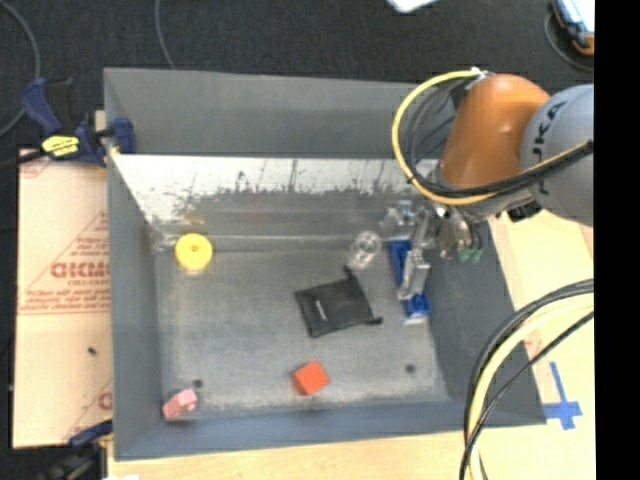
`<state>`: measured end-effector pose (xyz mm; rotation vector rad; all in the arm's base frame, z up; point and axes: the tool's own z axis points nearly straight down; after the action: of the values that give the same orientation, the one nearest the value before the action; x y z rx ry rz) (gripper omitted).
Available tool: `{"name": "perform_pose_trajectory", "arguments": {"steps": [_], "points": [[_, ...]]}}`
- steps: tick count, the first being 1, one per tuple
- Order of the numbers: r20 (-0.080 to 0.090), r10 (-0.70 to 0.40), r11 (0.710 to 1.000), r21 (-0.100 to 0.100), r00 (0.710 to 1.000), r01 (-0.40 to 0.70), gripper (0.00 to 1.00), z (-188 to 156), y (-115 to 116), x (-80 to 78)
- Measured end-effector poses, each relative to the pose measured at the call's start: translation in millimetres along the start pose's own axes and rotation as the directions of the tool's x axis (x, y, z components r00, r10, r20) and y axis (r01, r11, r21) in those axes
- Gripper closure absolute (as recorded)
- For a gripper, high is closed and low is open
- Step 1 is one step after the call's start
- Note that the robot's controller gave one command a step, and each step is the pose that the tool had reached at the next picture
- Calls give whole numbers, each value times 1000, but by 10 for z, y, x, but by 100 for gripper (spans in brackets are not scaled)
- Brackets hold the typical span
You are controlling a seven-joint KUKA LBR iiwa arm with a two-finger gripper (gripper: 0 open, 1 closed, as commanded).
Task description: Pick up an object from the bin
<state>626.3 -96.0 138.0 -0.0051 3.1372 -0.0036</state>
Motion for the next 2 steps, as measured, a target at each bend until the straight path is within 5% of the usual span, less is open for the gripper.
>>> {"name": "perform_pose_trajectory", "arguments": {"steps": [1, 2], "points": [[0, 1, 1000, 0, 1000, -1, 0, 0, 0, 0], [7, -125, 992, 3, 992, 125, 0, 433, -69, -27]]}}
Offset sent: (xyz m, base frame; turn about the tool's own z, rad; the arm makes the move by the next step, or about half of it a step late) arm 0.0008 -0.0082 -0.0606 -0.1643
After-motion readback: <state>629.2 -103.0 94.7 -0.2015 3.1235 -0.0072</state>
